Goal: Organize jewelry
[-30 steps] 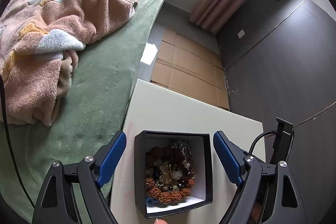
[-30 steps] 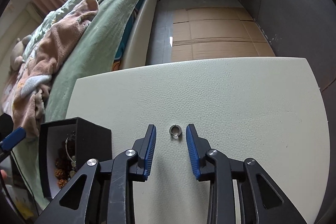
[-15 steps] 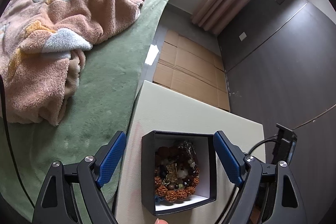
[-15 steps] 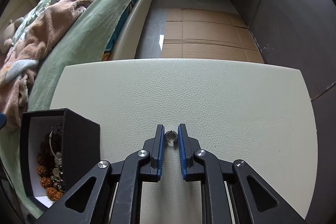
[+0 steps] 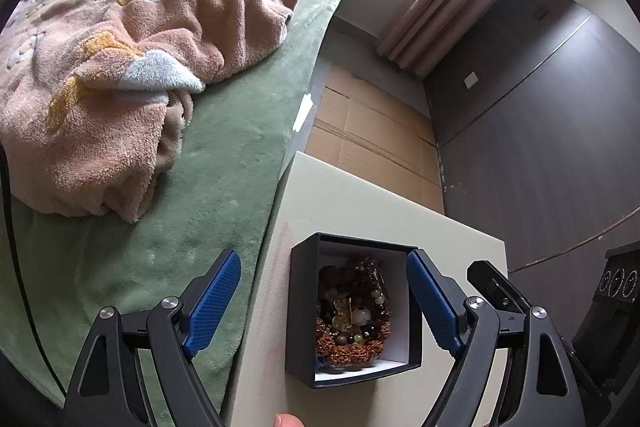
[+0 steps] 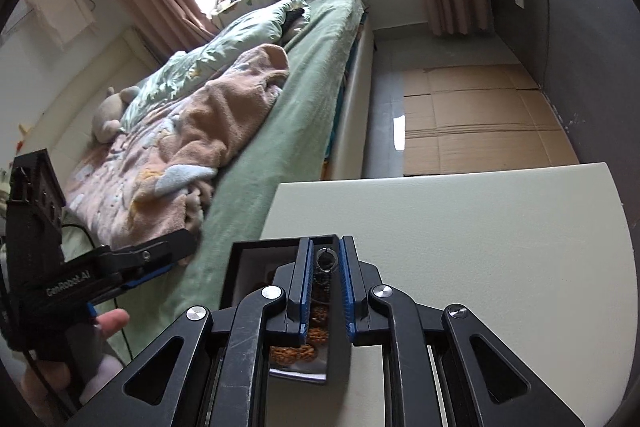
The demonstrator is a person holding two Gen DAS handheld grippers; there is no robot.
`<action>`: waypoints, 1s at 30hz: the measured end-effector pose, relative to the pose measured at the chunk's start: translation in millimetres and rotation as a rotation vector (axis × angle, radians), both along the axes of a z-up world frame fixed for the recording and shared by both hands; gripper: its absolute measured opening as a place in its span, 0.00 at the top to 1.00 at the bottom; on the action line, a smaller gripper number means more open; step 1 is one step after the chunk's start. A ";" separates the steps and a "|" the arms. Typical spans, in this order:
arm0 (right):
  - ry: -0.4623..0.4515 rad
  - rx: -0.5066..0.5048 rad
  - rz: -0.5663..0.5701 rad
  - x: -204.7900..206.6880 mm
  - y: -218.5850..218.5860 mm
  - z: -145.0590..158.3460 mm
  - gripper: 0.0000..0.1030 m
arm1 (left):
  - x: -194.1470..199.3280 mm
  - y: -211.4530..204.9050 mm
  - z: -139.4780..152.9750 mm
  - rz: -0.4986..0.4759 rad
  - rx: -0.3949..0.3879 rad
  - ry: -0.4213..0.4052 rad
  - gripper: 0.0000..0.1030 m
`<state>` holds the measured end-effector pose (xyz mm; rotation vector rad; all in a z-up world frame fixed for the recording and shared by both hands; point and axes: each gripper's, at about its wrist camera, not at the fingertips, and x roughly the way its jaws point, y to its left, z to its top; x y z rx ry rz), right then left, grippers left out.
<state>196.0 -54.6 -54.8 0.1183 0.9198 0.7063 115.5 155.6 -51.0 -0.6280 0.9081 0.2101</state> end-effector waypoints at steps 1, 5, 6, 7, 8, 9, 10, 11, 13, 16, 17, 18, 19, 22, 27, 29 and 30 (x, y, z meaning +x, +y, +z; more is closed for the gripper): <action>-0.005 0.016 0.009 -1.2 2.4 2.1 0.86 | -1.3 0.3 0.8 0.004 0.002 -0.002 0.17; -0.005 0.059 0.016 -3.8 3.7 7.6 0.58 | -4.6 1.0 4.3 0.012 0.006 -0.011 0.17; -0.022 0.057 0.001 -5.3 0.3 9.7 0.49 | -5.3 0.2 5.3 0.013 0.010 -0.012 0.17; -0.037 0.055 -0.012 -6.6 -3.5 12.0 0.49 | -5.9 -0.9 6.5 0.012 0.013 -0.014 0.17; -0.039 0.057 -0.017 -6.9 -7.3 13.7 0.49 | -6.7 -2.2 7.8 0.009 0.015 -0.016 0.17; -0.034 0.060 -0.023 -6.9 -12.2 14.8 0.49 | -7.4 -4.4 9.6 0.005 0.019 -0.019 0.17; -0.033 0.059 -0.032 -7.1 -16.5 15.5 0.49 | -8.0 -6.7 11.3 -0.001 0.025 -0.023 0.17; -0.034 0.055 -0.042 -7.8 -21.5 16.1 0.48 | -8.5 -9.3 12.9 -0.007 0.032 -0.026 0.17; -0.032 0.048 -0.062 -11.1 -33.4 16.6 0.41 | -10.1 -16.6 16.7 -0.024 0.051 -0.031 0.17; -0.019 0.067 -0.085 -17.5 -51.7 17.2 0.23 | -11.3 -28.5 20.3 -0.057 0.080 -0.034 0.17; -0.017 0.065 -0.096 -20.4 -58.3 18.0 0.21 | -12.2 -32.6 21.4 -0.070 0.086 -0.035 0.17; -0.015 0.061 -0.109 -24.1 -65.3 19.0 0.21 | -14.0 -38.0 23.2 -0.087 0.092 -0.040 0.16; -0.015 0.055 -0.119 -27.5 -71.0 19.7 0.20 | -15.7 -42.0 24.5 -0.098 0.100 -0.045 0.13; -0.028 0.042 -0.145 -38.7 -87.6 23.1 0.08 | -23.1 -55.4 30.6 -0.128 0.129 -0.071 0.02; -0.051 0.034 -0.182 -61.0 -115.2 24.0 0.01 | -36.9 -75.6 38.8 -0.153 0.162 -0.113 0.01; -0.050 0.024 -0.194 -69.8 -124.8 22.3 0.00 | -43.0 -84.0 41.7 -0.158 0.171 -0.136 0.01; -0.053 0.023 -0.200 -74.1 -129.5 22.2 0.00 | -46.3 -89.3 43.2 -0.161 0.184 -0.145 0.01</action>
